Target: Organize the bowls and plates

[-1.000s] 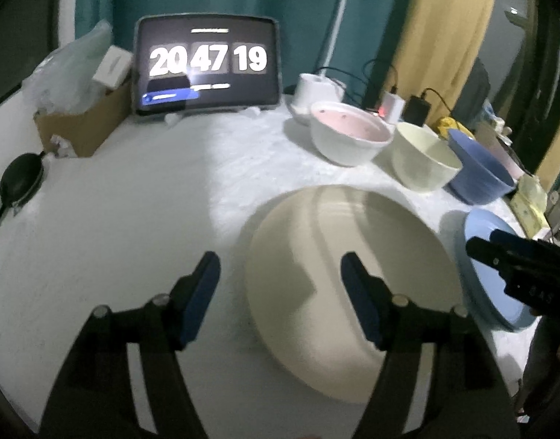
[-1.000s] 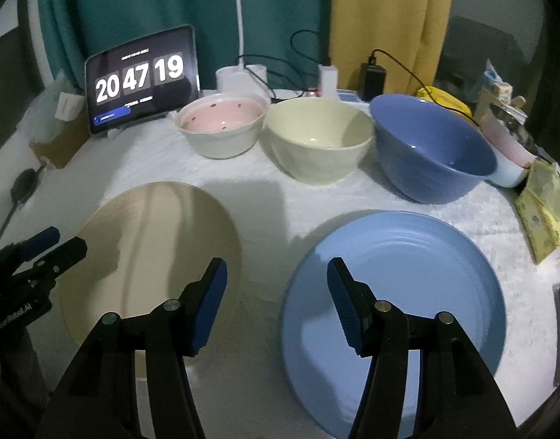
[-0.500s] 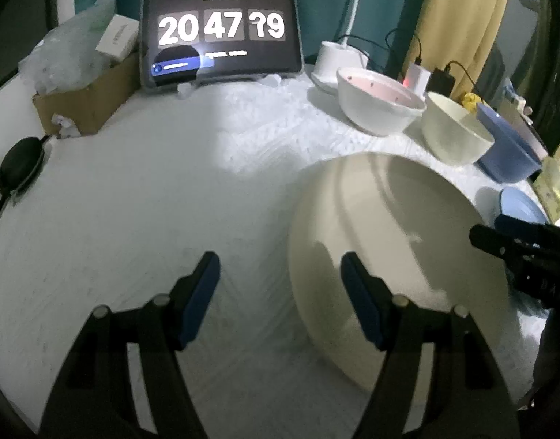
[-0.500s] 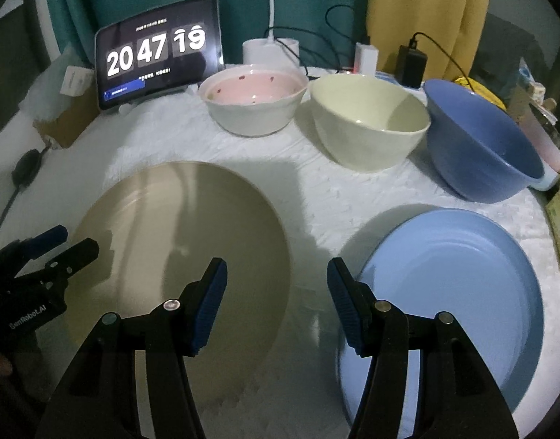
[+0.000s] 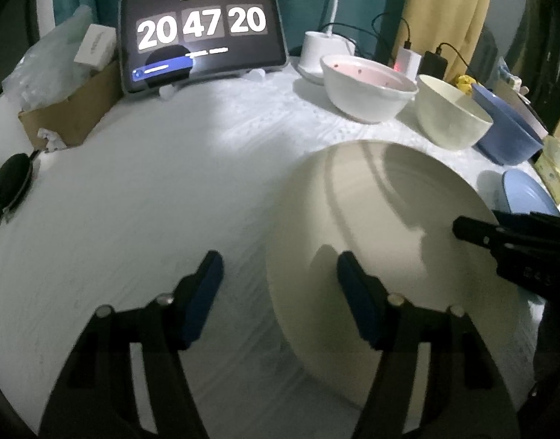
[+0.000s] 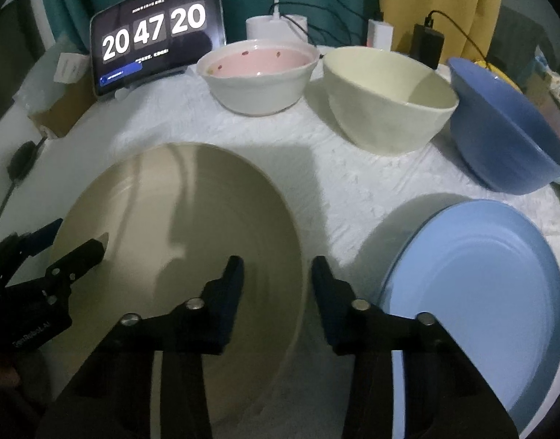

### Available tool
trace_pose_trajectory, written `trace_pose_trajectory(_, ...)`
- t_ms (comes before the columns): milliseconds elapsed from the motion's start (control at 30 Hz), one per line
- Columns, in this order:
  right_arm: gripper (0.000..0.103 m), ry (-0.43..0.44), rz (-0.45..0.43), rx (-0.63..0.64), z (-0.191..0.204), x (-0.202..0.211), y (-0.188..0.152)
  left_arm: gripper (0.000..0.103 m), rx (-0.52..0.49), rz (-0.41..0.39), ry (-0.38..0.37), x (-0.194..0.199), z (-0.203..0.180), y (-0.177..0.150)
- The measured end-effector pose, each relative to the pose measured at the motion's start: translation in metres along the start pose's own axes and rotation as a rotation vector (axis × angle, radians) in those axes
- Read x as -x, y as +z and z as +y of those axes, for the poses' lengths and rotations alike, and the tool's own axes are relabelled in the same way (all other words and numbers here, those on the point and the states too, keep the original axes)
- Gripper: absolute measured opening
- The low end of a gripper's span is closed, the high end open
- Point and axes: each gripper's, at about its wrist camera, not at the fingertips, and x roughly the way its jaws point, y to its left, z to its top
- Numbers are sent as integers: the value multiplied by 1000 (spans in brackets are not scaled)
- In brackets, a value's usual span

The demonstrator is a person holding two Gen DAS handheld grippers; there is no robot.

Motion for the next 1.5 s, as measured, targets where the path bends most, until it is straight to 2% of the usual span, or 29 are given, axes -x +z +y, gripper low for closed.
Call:
trace_pose_trajectory(200,34,-1,-7,9,3,0,1,45,-38,-12,-27,3,-9,0)
trace_pose_trajectory(500,28,-5,-11,7,1,3,-2,43,-40,-13,-52,5,-9,-2)
trace_pose_trajectory(1000,28,-5,-81,-15,-9,34,-4,43,-32,-48,-77,29,-22,2)
trace_pose_trajectory(1500,28,-6,-142,-62,-33,63,-13,43,-84,-91,-92,50,-50,5)
